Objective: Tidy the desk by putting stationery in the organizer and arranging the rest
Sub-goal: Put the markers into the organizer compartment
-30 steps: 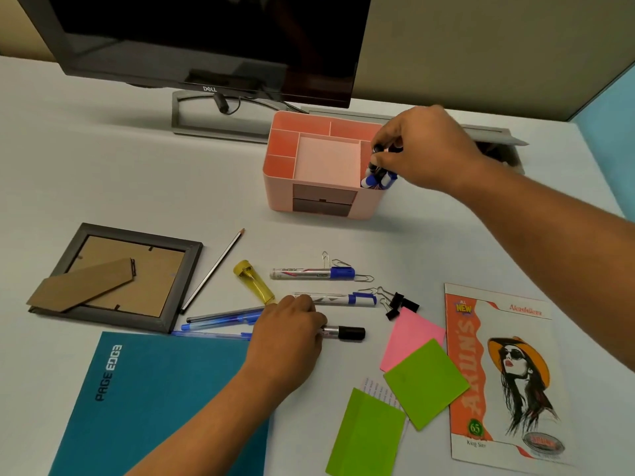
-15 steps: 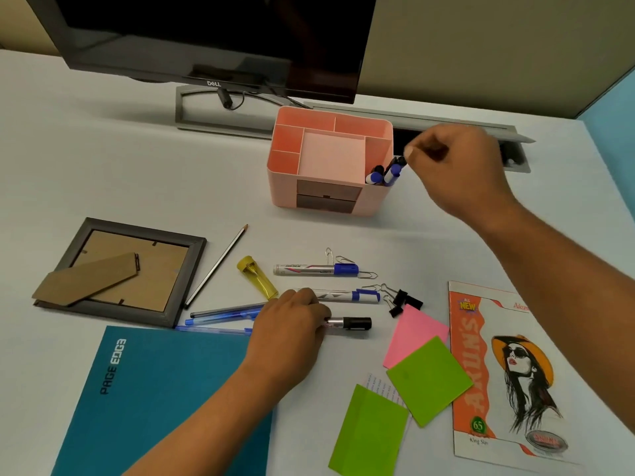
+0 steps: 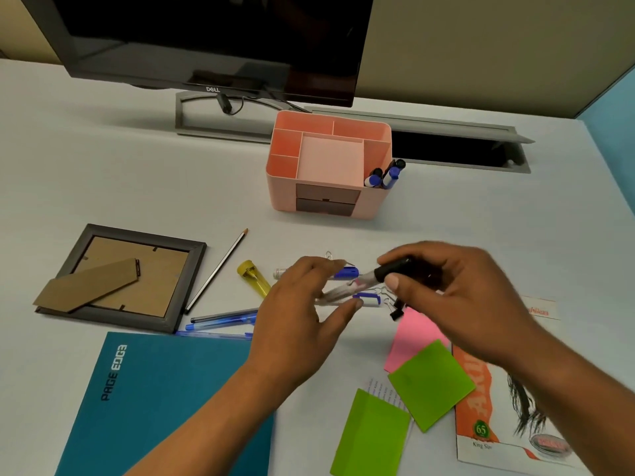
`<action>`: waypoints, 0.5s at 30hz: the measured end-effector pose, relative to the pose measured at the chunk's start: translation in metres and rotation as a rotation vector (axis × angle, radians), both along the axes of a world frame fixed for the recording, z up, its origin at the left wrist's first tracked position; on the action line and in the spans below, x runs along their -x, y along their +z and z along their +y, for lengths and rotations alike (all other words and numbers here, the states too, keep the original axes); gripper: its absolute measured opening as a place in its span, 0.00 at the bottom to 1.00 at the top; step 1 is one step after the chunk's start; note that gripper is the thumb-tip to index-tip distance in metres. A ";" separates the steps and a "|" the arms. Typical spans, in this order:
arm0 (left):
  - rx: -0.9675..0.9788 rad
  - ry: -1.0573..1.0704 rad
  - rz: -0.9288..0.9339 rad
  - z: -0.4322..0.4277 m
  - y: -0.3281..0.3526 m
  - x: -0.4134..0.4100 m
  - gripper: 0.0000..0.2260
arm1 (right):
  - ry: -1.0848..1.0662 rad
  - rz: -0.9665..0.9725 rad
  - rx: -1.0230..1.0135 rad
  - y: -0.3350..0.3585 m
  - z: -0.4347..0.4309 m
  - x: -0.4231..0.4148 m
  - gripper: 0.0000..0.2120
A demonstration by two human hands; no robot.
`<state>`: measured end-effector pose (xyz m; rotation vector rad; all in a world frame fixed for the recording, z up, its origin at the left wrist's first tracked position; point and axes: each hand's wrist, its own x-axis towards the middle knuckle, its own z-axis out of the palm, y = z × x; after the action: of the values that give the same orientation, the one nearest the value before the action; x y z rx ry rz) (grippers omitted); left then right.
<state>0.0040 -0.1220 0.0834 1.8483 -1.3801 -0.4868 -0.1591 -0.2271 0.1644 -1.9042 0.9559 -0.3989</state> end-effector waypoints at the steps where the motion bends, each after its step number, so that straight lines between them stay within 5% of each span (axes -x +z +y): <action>1: -0.021 0.018 0.001 -0.001 0.000 -0.001 0.19 | -0.016 -0.025 0.053 0.010 -0.005 0.001 0.10; 9: -0.287 -0.048 -0.299 -0.006 -0.022 -0.010 0.22 | -0.140 -0.087 0.514 0.074 -0.089 -0.004 0.06; 15: -0.392 -0.089 -0.388 -0.009 -0.035 -0.012 0.21 | -0.036 0.204 0.674 0.075 -0.139 -0.031 0.10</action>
<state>0.0161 -0.1313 0.0483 2.2946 -1.7237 -0.4871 -0.1285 -0.3663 0.2390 -2.5766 1.0753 -0.6114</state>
